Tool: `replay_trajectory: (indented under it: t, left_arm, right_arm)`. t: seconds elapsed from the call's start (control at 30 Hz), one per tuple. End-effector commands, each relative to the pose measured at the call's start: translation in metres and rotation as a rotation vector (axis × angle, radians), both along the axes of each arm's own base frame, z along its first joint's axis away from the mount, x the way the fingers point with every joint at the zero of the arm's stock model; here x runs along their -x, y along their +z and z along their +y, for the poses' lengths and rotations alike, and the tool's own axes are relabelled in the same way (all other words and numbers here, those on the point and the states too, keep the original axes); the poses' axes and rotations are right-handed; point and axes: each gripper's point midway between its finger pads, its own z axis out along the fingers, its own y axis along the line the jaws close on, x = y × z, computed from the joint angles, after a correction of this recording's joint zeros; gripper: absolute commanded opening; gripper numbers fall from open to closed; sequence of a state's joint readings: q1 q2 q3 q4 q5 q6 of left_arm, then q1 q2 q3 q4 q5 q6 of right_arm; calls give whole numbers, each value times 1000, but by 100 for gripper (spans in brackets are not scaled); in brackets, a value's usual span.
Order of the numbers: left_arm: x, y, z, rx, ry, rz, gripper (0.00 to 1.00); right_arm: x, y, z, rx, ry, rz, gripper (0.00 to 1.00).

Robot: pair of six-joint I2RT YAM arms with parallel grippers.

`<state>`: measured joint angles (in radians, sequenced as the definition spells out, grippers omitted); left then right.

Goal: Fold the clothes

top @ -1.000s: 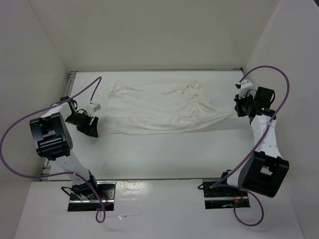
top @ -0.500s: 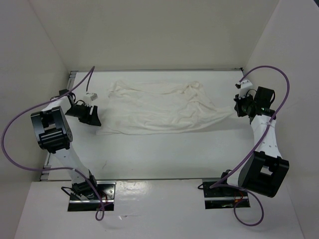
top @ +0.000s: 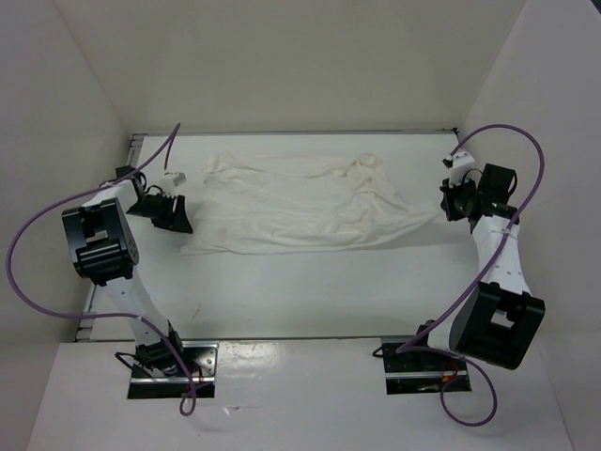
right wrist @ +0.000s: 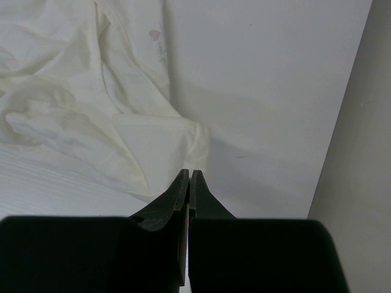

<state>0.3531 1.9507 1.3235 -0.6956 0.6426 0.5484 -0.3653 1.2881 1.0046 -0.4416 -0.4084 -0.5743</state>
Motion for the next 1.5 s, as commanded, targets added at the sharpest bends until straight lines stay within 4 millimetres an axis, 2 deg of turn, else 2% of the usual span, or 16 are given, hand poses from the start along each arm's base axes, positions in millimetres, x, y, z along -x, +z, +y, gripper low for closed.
replay_trajectory:
  t: [0.0, 0.03, 0.27, 0.47, 0.7, 0.73, 1.03, 1.27, 1.47]
  left_arm:
    - [-11, 11, -1, -9, -39, -54, 56]
    - [-11, 14, 4, -43, -33, -56, 56]
    - [-9, 9, 4, -67, -29, -42, 55]
    - [-7, -2, 3, -56, -30, -11, 55]
    - [-6, -11, -4, -24, -44, 9, 53]
    - [-5, -13, -10, -11, -54, 14, 51]
    - [-5, -14, -11, 1, -56, 23, 34]
    - [-6, -3, -11, -1, -56, 16, 31]
    - [-6, 18, -10, -24, -54, -22, 29]
  right_arm:
    - [-4, 0, -1, -4, 7, -22, 0]
    - [-4, 0, -1, -4, 7, -22, 0]
    - [-3, 7, 2, -8, 21, -43, 0]
    - [-2, 13, 3, -1, 22, -60, 0]
    - [1, 8, 4, -8, 21, -43, 0]
    - [1, 8, 4, -8, 21, -43, 0]
    - [1, 8, 4, -8, 21, -43, 0]
    - [1, 8, 4, -8, 21, -43, 0]
    - [3, 4, 4, -11, 21, -35, 0]
